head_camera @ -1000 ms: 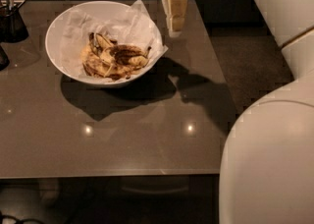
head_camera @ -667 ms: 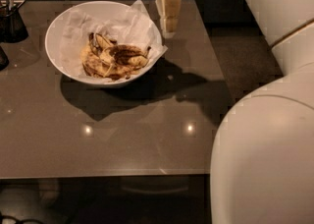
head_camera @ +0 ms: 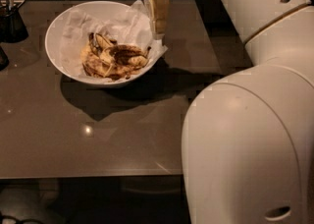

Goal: Pick banana from white bowl

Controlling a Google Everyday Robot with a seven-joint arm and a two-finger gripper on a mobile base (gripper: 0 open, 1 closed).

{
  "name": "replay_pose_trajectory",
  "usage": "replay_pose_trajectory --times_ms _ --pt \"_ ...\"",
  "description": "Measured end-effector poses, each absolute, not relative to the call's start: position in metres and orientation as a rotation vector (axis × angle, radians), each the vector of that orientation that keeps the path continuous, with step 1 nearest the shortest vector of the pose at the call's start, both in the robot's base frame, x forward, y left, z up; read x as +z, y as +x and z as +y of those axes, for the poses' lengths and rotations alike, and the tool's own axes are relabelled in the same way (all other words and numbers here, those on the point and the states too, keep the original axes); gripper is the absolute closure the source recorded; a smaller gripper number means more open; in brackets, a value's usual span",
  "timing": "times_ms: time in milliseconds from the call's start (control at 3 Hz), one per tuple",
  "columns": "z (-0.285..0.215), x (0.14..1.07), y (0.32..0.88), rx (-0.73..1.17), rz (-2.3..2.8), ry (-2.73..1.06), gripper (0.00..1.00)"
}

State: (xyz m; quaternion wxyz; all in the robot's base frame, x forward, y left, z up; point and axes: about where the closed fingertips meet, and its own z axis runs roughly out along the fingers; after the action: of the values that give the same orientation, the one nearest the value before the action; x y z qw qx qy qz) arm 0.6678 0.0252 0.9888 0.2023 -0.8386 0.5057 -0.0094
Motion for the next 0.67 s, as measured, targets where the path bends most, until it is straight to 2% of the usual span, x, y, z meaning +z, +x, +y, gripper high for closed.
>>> replay_pose_trajectory --times_ms 667 --pt "0.045 0.959 0.679 0.059 1.410 -2.374 0.21"
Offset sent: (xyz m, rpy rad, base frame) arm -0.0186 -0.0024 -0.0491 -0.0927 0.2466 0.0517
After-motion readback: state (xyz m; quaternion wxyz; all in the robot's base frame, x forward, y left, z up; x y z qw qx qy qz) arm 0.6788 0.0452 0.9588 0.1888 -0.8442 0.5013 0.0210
